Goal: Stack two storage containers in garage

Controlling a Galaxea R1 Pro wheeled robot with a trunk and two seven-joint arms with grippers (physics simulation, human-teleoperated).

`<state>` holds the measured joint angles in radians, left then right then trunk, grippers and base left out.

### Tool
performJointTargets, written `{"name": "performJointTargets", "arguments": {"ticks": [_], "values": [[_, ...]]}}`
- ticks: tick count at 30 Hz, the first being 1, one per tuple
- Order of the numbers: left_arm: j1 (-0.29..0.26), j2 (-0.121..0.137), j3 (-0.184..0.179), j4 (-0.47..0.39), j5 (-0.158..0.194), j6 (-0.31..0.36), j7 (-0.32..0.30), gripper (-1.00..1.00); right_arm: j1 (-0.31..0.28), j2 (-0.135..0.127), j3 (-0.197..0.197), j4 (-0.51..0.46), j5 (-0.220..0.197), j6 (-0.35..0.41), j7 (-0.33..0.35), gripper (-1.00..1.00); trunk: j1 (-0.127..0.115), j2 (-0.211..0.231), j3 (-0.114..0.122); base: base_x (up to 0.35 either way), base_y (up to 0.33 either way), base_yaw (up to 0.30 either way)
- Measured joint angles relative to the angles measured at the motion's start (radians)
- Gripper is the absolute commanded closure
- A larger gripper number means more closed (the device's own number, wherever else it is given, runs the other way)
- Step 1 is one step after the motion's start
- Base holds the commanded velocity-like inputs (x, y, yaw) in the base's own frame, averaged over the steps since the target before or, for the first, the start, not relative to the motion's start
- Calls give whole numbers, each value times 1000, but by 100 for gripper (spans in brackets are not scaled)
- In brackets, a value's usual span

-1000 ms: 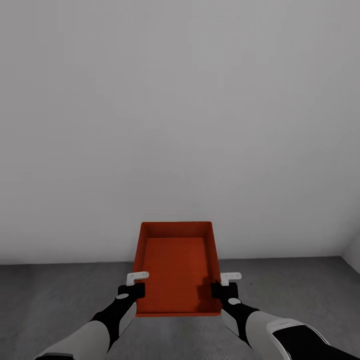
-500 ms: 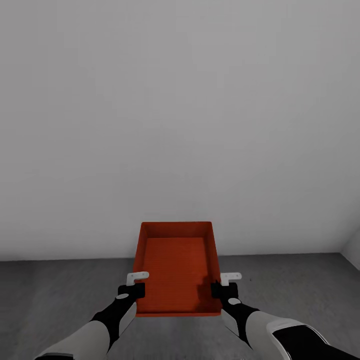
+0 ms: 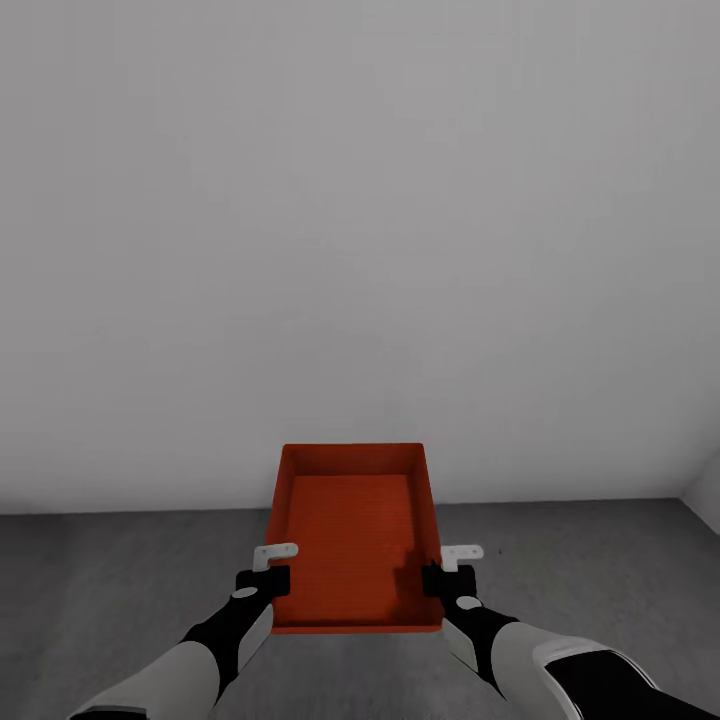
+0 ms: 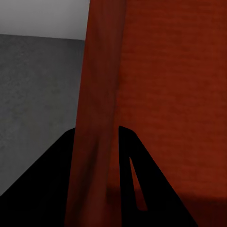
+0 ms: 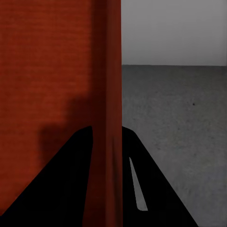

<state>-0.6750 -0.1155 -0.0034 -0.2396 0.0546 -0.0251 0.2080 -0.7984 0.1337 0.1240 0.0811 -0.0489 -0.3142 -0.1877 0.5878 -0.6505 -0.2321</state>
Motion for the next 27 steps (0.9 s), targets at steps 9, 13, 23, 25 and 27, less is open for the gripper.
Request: {"name": "performJointTargets", "arguments": {"ticks": [9,13,23,25,27], "values": [[0,0,1,0,0,0,0,100,0,0,0,0,0,0,0,100,0,0,-15,0,0,0],[0,0,1,0,-1,0,0,100,0,0,0,0,0,0,0,100,0,0,-21,0,0,0],[0,0,1,-1,-1,0,0,100,0,0,0,-1,0,0,0,100,0,0,-37,0,0,0],[0,0,1,-1,-1,0,0,100,0,0,0,0,0,0,0,100,0,0,-40,0,0,0],[0,0,1,-1,-1,0,0,100,0,0,0,0,0,0,0,100,0,0,-44,0,0,0]]}}
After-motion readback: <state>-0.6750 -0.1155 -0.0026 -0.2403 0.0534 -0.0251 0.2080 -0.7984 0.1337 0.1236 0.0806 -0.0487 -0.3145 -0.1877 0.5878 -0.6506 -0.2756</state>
